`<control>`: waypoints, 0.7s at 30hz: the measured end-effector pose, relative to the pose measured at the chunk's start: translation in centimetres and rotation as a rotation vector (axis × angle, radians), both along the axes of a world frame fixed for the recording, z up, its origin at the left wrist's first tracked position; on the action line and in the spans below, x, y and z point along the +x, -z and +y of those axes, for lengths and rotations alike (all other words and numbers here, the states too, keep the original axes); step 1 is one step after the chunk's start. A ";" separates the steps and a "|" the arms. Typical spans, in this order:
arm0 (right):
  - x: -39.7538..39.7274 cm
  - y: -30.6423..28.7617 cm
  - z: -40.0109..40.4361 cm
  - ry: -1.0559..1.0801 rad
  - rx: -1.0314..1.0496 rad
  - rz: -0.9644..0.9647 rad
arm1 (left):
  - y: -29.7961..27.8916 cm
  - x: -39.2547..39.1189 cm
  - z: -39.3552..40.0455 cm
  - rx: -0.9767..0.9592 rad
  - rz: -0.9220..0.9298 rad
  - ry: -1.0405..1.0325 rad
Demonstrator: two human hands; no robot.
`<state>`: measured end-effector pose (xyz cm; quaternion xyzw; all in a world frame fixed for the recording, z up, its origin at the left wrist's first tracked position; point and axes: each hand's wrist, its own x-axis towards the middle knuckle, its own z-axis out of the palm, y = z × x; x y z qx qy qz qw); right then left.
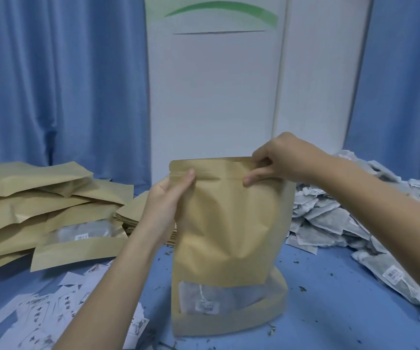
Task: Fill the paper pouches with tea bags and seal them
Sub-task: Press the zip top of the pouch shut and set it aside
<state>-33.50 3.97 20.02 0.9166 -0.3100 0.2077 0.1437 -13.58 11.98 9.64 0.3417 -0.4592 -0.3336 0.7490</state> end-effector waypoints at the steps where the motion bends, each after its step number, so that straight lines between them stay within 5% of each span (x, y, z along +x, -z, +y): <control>1: -0.1 -0.1 -0.1 0.011 -0.007 0.004 | -0.2 -0.3 -0.2 -0.013 -0.020 -0.046; 7: 2.6 -0.2 1.9 -0.248 0.085 -0.146 | -0.2 -1.9 -0.6 -0.070 -0.207 -0.268; 21: 5.1 -0.5 2.7 -0.160 0.249 -0.016 | 0.8 -2.9 -0.4 -0.119 -0.338 -0.459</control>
